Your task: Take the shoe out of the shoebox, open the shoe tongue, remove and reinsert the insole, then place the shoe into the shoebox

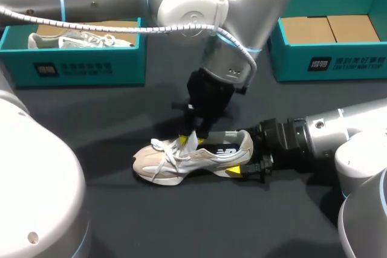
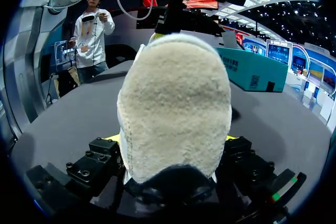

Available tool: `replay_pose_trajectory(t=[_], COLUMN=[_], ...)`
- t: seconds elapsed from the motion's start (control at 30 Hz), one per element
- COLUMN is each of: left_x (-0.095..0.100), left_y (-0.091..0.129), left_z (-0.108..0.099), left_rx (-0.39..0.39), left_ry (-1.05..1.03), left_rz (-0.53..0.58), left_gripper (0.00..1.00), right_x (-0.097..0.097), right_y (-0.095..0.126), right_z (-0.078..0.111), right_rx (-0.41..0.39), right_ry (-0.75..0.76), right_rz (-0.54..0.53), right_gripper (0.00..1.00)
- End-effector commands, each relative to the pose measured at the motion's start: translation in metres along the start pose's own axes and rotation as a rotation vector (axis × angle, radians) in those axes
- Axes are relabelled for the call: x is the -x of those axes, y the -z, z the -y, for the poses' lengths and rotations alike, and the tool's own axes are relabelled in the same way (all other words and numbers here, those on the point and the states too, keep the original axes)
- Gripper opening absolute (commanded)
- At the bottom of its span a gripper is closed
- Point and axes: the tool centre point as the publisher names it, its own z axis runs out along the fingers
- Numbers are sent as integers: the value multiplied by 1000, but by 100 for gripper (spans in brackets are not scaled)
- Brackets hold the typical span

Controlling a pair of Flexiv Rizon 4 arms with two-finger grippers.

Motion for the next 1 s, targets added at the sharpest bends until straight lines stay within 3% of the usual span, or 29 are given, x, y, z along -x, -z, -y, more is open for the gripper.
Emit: replay_pose_trajectory(t=[0.03,0.27,0.4,0.5,1.0], left_x=[-3,-16,-18,-13,52], left_y=[3,8,9,8,6], left_z=[4,13,14,12,4], left_rx=[-4,-21,-27,-24,-30], left_ry=[-34,-81,-97,-110,-51], left_rz=[-2,24,28,12,-204], left_gripper=[43,36,19,0,0], right_x=[-1,-1,-1,-1,-1], right_y=[0,0,0,0,0], right_z=[-1,-1,-1,-1,-1], right_rx=[-5,-5,-5,-5,-5], right_ry=[0,0,0,0,0], right_rz=[1,1,1,1,1], right_gripper=[0,0,0,0,0])
